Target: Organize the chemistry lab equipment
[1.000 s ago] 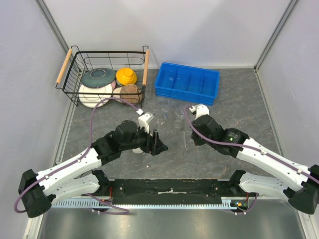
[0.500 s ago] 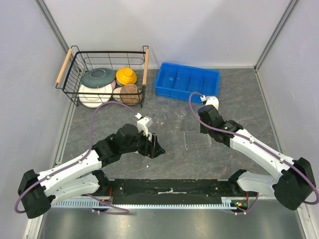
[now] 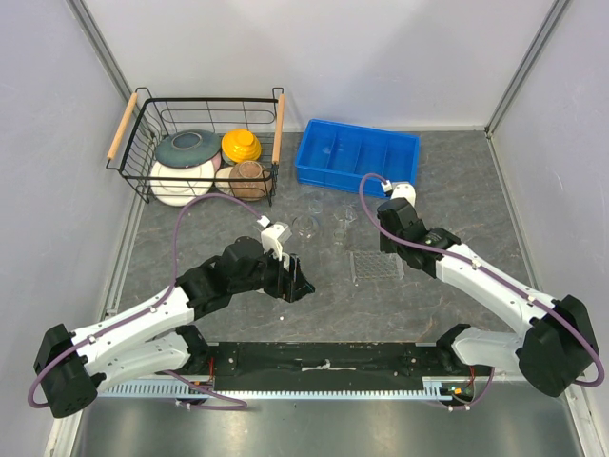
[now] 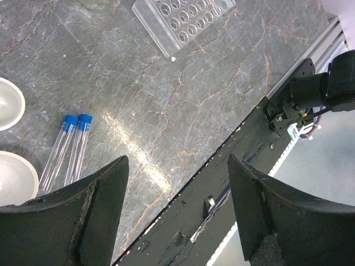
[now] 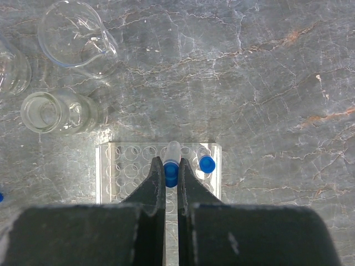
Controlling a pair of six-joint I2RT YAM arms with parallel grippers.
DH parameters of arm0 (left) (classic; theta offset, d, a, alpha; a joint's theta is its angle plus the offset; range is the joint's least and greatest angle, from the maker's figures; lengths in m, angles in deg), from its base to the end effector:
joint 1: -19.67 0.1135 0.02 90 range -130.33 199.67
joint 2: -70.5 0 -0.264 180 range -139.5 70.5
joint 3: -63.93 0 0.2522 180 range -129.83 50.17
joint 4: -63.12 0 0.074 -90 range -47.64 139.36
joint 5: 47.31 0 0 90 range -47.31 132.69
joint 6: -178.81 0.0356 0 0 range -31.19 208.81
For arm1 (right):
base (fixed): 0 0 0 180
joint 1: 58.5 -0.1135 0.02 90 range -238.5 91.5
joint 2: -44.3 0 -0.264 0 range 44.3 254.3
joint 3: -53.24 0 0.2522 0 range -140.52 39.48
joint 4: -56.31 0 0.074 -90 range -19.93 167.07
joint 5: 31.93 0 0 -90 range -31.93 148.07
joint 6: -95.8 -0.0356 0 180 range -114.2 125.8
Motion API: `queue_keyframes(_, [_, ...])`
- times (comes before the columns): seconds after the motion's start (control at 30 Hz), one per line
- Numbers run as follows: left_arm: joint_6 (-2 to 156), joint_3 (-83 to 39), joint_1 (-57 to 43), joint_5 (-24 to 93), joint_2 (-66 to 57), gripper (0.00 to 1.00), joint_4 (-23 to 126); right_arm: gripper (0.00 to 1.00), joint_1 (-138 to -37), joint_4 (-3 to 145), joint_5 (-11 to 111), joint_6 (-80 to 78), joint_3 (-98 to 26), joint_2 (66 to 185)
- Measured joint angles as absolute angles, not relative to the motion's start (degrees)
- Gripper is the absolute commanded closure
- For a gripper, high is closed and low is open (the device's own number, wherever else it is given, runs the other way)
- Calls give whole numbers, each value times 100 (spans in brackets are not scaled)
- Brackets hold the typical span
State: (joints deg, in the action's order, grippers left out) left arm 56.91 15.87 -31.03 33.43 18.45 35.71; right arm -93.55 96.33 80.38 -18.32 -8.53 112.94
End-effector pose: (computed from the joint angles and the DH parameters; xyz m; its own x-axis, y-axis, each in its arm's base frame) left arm 0.1238 -0.1602 0.2473 -0.7297 0.0681 -0.6803 0.5479 0.6535 -0.5222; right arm 0.2102 0.1310 0.2511 -0.6758 -0.0123 -0.7370 -0.0468 0.9986 0.0263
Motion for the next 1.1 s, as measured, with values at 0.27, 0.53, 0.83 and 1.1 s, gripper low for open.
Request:
queue_keyframes(0.27, [5693,1587,-3103,3350,1845,22,3571,100,-9311,9633,8035,-1834,-783,11292])
queue_keyframes(0.53, [5693,1587,-3103,3348,1840,23,3571,100,-9309,9688,8035,-1834,-776,11244])
queue_keyframes(0.83, [5693,1587,-3103,3345,1840,23,3571,100,-9309,9745,8040,-1838,-606,11218])
queue_keyframes(1.1, [5693,1617,-3103,3343,1840,23,3573,100,-9309,9751,8044,-1841,-591,11211])
